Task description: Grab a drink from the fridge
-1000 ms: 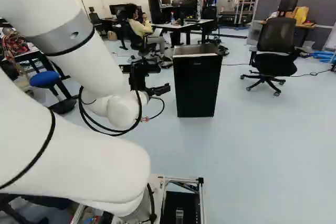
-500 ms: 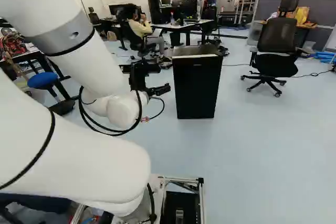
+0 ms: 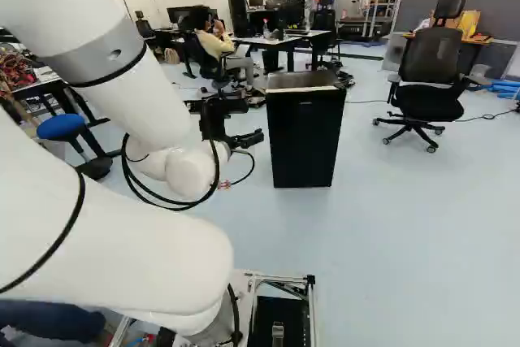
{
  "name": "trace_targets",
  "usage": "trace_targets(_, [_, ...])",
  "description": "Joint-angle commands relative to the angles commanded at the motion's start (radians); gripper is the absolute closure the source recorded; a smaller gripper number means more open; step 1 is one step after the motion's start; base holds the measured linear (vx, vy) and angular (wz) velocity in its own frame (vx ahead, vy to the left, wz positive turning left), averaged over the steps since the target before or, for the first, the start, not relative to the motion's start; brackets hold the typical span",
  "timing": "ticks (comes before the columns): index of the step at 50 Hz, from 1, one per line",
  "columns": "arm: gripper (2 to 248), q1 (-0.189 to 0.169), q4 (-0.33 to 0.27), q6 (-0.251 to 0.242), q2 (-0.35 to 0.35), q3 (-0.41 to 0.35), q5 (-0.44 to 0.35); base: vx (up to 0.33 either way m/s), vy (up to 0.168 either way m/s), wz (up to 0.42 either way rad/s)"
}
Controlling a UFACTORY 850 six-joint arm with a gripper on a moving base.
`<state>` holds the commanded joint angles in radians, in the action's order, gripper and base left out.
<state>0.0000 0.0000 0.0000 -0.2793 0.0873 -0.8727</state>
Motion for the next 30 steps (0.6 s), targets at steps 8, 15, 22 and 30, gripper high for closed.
trace_targets(8, [3,0.000,0.000,0.000,0.000,0.000,0.000,0.083,0.001,-0.002])
trace_targets(15, [3,0.000,0.000,0.000,0.000,0.000,0.000,0.083,0.000,-0.001])
trace_targets(22, [3,0.000,0.000,0.000,0.000,0.000,0.000,0.078,0.000,-0.001])
trace_targets(30, [3,0.000,0.000,0.000,0.000,0.000,0.000,0.078,0.000,-0.005])
